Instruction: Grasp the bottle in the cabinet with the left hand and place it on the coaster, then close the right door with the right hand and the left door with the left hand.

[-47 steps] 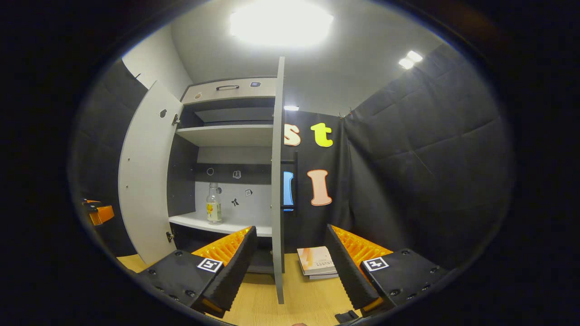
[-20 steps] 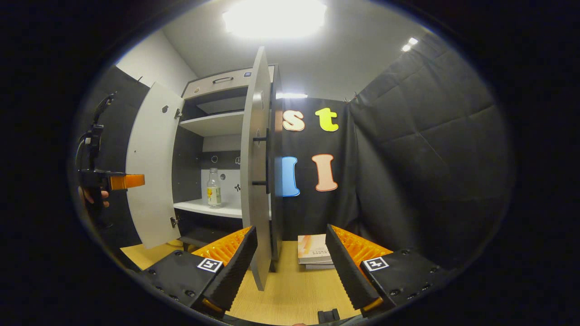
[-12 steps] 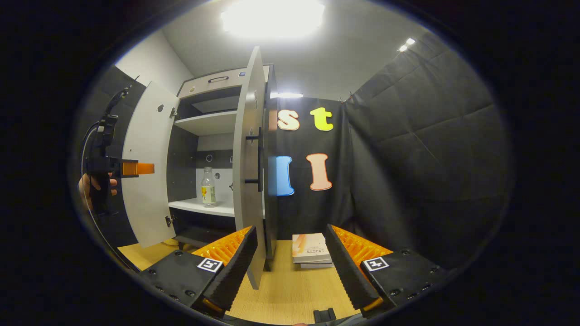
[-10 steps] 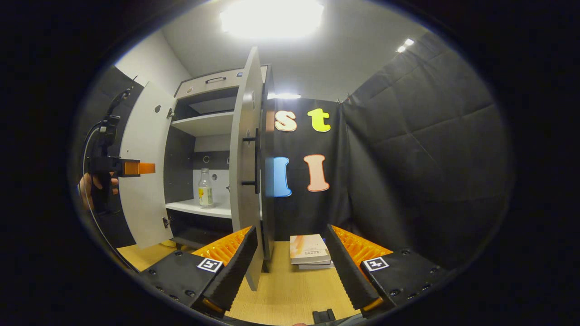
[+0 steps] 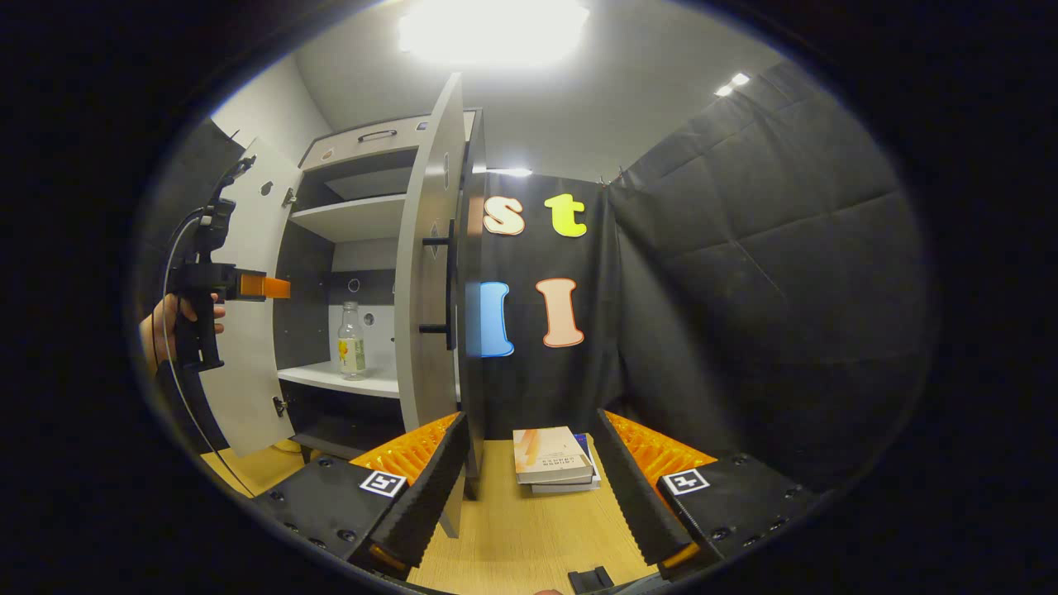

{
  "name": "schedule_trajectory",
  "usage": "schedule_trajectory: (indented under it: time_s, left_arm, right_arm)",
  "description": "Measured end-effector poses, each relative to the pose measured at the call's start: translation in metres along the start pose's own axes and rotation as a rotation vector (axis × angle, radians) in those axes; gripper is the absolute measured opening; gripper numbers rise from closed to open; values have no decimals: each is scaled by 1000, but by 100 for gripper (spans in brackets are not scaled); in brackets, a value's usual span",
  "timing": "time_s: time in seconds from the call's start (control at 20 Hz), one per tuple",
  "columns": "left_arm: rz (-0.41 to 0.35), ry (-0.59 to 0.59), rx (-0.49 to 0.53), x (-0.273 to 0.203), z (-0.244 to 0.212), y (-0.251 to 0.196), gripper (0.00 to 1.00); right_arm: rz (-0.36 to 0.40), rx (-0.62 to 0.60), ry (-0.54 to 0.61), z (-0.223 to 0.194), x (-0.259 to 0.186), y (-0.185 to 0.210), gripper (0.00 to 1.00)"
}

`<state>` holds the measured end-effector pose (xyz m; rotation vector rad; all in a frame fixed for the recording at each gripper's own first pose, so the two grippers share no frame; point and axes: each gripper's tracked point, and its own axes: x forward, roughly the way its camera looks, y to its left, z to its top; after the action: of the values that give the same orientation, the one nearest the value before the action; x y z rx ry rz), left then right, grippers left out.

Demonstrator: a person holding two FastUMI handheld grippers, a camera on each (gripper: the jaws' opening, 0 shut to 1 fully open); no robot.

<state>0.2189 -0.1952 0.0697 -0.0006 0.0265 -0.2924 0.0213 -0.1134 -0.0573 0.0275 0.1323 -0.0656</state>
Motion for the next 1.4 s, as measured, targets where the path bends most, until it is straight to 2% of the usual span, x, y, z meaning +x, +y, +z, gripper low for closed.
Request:
schedule_trajectory:
  time_s: [0.55,0.6,0.65,0.7,0.75,0.8,0.9,0.95,1.0,1.05,1.15,1.2,1.35,1.4]
  left_arm:
    - [-64,28,-29,101,-20,3,86]
    - [-69,32,-30,110,-23,3,86]
    - [-76,38,-34,119,-26,2,86]
    - [-81,42,-38,126,-30,2,87]
    - [-86,46,-40,134,-33,2,87]
    - [-88,50,-40,142,-35,3,86]
    - [-92,58,-41,156,-40,4,86]
    - [-92,60,-41,163,-43,5,86]
    - [-90,58,-42,170,-44,6,87]
    - [-90,58,-41,177,-46,8,87]
    - [-90,67,-40,189,-52,11,87]
    - [-92,75,-41,197,-56,11,87]
    - [-101,96,-35,217,-67,12,87]
    - [-100,110,-29,222,-71,12,87]
  right_arm:
    - [-98,-21,16,-10,26,-4,96]
    - [-109,-28,18,-10,28,-5,92]
    - [-119,-36,20,-12,28,-6,96]
    - [-129,-44,20,-11,30,-7,96]
    - [-140,-49,20,-12,30,-8,92]
    - [-150,-51,22,-12,32,-8,96]
    - [-168,-50,25,-14,34,-8,96]
    - [-177,-50,27,-14,35,-8,92]
    - [-187,-54,29,-15,36,-8,96]
    - [-198,-58,29,-16,36,-10,92]
    - [-219,-60,29,-17,37,-11,92]
    - [-228,-57,31,-18,38,-11,96]
    - [-254,-48,41,-24,38,-13,92]
    - [-262,-46,44,-25,39,-14,96]
